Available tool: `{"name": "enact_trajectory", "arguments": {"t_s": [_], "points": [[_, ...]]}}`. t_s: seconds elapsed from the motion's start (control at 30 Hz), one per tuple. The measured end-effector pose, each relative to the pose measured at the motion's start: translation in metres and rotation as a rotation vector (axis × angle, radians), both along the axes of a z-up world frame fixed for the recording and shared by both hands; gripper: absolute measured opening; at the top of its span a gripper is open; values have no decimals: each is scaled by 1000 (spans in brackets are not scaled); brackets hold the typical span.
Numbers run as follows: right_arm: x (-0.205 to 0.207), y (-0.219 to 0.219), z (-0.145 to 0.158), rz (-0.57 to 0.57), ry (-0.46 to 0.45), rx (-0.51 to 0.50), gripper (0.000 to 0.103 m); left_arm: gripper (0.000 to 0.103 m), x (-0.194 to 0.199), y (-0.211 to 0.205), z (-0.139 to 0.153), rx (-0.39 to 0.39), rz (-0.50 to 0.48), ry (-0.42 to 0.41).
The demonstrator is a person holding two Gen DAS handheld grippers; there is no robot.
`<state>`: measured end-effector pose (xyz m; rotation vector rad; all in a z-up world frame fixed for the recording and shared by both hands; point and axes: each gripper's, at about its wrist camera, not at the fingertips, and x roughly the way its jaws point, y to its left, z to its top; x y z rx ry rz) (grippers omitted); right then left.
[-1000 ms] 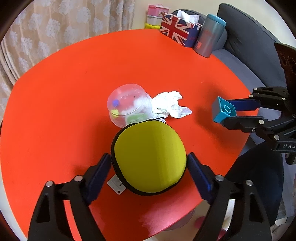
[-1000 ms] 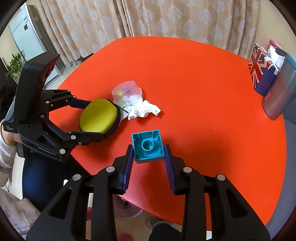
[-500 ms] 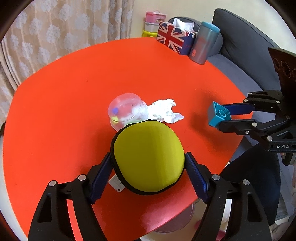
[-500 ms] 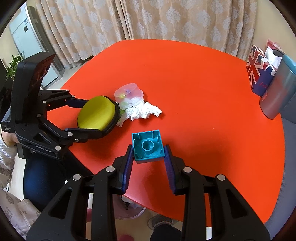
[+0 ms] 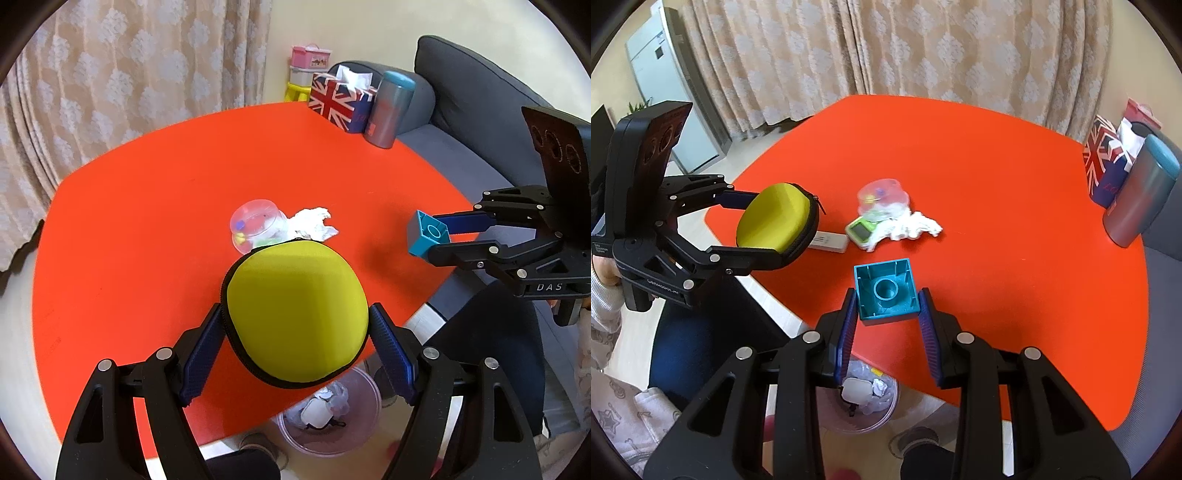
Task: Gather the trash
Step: 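Carry both items over the bin and open the right gripper to drop the teal block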
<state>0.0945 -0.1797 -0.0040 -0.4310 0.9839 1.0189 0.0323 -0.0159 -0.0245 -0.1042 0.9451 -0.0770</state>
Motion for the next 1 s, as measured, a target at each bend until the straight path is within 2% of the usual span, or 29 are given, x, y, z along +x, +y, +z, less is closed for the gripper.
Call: {"name": "enact_trajectory", "arguments": {"t_s": [0.4,1.0], "points": [[-41,-16,10,36,-10,24,33,74,-44,-15,11,-2,-1,-35],[-87,-28,-27,92,85,0,33,74,-92,-23,-11,-48,19,-22]]}}
